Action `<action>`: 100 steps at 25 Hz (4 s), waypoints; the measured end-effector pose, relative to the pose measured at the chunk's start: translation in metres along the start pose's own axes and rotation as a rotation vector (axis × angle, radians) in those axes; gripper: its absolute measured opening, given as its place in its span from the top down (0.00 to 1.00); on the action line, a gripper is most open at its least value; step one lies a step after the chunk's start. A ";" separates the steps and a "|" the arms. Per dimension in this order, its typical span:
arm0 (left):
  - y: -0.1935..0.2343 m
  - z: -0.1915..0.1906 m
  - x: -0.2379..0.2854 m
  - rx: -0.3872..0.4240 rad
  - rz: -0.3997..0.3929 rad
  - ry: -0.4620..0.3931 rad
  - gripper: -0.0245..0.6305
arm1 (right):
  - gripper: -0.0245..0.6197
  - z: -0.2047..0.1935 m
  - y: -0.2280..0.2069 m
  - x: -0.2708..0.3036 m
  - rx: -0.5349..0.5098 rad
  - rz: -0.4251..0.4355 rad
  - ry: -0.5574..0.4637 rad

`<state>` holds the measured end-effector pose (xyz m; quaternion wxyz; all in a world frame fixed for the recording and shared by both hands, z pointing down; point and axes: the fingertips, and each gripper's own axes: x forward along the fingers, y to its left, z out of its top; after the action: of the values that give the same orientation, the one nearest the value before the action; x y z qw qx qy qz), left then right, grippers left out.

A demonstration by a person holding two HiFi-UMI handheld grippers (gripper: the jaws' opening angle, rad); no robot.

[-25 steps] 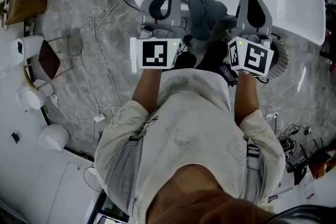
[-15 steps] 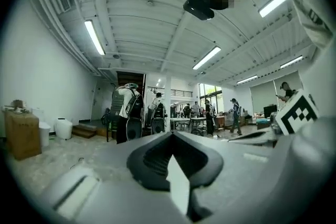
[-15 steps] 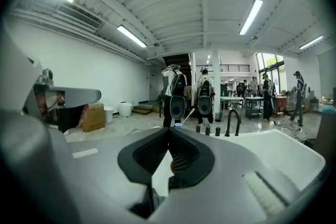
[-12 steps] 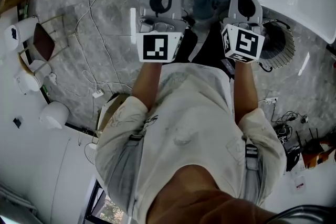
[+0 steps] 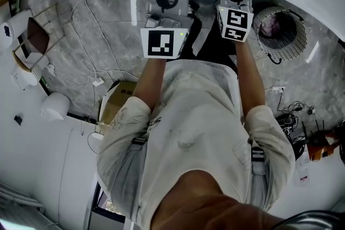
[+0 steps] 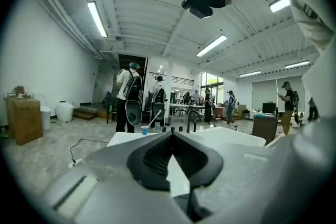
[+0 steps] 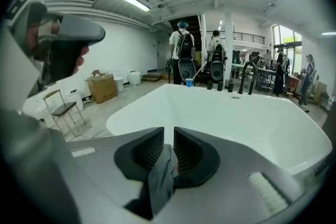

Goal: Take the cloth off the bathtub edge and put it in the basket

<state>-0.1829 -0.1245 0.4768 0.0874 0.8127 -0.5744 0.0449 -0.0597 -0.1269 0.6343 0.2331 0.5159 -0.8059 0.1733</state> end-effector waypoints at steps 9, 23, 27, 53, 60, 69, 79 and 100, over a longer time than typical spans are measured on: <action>-0.002 -0.029 0.003 -0.013 -0.006 0.062 0.96 | 0.35 -0.074 0.006 0.053 -0.047 0.080 0.173; 0.005 -0.059 0.013 -0.027 -0.004 0.122 0.96 | 0.05 -0.155 0.001 0.122 -0.416 0.118 0.436; 0.003 -0.060 0.012 -0.031 -0.009 0.126 0.96 | 0.05 -0.167 -0.001 0.132 -0.473 0.109 0.501; 0.003 -0.029 -0.001 -0.019 -0.007 0.081 0.96 | 0.68 -0.152 -0.003 0.095 -0.611 0.050 0.531; -0.003 -0.012 -0.005 -0.008 -0.023 0.050 0.96 | 0.70 -0.137 -0.001 0.071 -0.424 0.038 0.508; -0.009 0.017 -0.008 0.017 -0.044 0.006 0.96 | 0.71 -0.077 0.002 0.016 -0.197 0.009 0.361; -0.022 0.052 -0.012 0.032 -0.052 -0.063 0.96 | 0.71 0.030 -0.009 -0.050 -0.118 -0.040 0.111; -0.052 0.219 -0.027 0.133 -0.065 -0.372 0.96 | 0.71 0.294 -0.052 -0.236 -0.123 -0.293 -0.732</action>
<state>-0.1490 -0.1252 0.2525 -0.0729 0.8291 -0.5498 -0.0710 0.0144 -0.1231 0.2611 -0.0167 0.6382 -0.7624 -0.1058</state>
